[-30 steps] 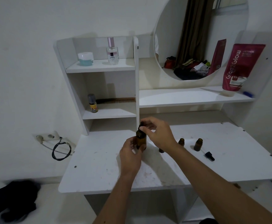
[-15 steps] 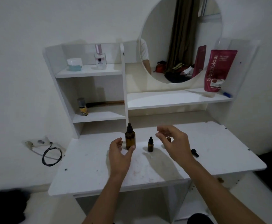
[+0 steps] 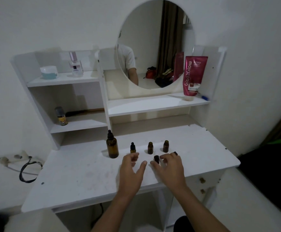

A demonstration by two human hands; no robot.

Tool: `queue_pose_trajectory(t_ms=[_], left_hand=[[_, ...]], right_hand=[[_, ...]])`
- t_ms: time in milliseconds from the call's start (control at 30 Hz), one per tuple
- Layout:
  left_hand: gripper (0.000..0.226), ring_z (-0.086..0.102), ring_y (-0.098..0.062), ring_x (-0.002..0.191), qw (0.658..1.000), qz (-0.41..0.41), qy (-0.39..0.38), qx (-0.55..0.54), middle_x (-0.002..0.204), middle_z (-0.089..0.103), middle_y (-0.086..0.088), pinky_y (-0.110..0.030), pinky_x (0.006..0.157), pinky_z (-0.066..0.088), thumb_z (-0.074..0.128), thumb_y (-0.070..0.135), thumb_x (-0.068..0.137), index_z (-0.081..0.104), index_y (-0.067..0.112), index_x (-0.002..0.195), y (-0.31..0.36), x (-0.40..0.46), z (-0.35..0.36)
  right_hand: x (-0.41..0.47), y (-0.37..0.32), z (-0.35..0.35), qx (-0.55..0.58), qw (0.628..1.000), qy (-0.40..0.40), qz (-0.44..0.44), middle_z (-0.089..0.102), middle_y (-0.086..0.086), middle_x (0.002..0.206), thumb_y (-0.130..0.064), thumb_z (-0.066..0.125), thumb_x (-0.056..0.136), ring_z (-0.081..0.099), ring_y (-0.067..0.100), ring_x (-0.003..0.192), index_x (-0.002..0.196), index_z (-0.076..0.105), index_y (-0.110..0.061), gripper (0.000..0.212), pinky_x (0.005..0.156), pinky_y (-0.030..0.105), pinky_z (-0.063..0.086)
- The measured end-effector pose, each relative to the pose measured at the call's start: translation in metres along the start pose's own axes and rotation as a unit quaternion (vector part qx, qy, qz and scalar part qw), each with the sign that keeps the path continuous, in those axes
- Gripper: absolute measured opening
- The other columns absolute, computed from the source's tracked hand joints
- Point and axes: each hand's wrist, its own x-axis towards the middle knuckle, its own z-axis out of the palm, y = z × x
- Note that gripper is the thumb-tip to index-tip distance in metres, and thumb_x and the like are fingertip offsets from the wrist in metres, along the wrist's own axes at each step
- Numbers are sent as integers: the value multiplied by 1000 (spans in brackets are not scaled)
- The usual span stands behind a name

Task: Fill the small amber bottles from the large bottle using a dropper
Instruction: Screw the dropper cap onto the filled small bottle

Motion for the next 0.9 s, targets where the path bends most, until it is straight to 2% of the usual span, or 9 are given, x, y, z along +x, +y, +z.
queue_pose_trajectory(t_ms=[100,200,300,400,533,633,733,833,900], left_hand=[[43,56,-2,121,1000,1,-29,10,131,58,18,-15,99,44,72,38,93,54,32,132,2,2,13],[49,53,-5,129,999,-9,-35,38,141,57,10,-24,107,43,68,38,96,53,25,140,2,9,20],[52,50,-8,133,996,-7,-49,70,147,54,7,-27,112,41,65,37,98,49,22,146,0,13,24],[53,47,-9,137,995,-7,-60,83,151,50,6,-23,113,35,63,33,99,47,21,148,2,17,30],[56,44,-13,141,994,-15,-70,87,154,47,3,-22,112,33,63,28,100,43,18,151,8,25,38],[57,43,-14,141,995,-24,-62,79,154,47,2,-22,111,32,63,24,100,41,15,152,12,32,46],[57,46,-16,139,996,-29,-49,74,151,50,2,-28,112,37,66,25,98,45,15,150,14,39,53],[52,53,-15,132,997,-22,-42,66,143,57,1,-31,109,44,68,25,97,50,15,145,15,44,58],[46,58,-13,124,997,-15,-33,69,135,61,3,-27,103,47,68,25,97,54,16,140,14,46,60]], right_hand=[[1,1,1,-18,1000,13,-3,69,-2,113,-48,75,91,53,14,118,105,77,-16,35,93,23,46],[0,3,0,-17,999,30,-6,71,-1,106,-42,73,94,57,16,113,95,78,-15,28,90,23,45],[-1,6,-1,-3,999,47,7,72,-3,100,-40,74,94,59,13,108,93,77,-17,23,86,20,43],[-2,8,-6,38,998,51,27,69,-8,93,-36,77,92,61,10,97,93,75,-21,15,80,19,43],[-4,12,-17,140,986,59,72,72,-11,86,-26,82,88,68,4,82,92,74,-20,11,78,22,56],[-7,17,-23,183,977,68,83,73,-14,81,-23,83,89,69,-2,77,90,74,-23,9,70,7,51],[-10,23,-28,221,969,71,90,75,-16,83,-18,83,89,69,-9,84,92,73,-25,12,71,2,50],[-11,27,-34,251,961,70,90,78,-15,88,-12,81,89,72,-6,85,96,75,-23,15,80,11,58],[-8,26,-39,265,958,73,79,79,-14,93,-9,79,90,74,-3,89,101,77,-22,17,85,16,60]])
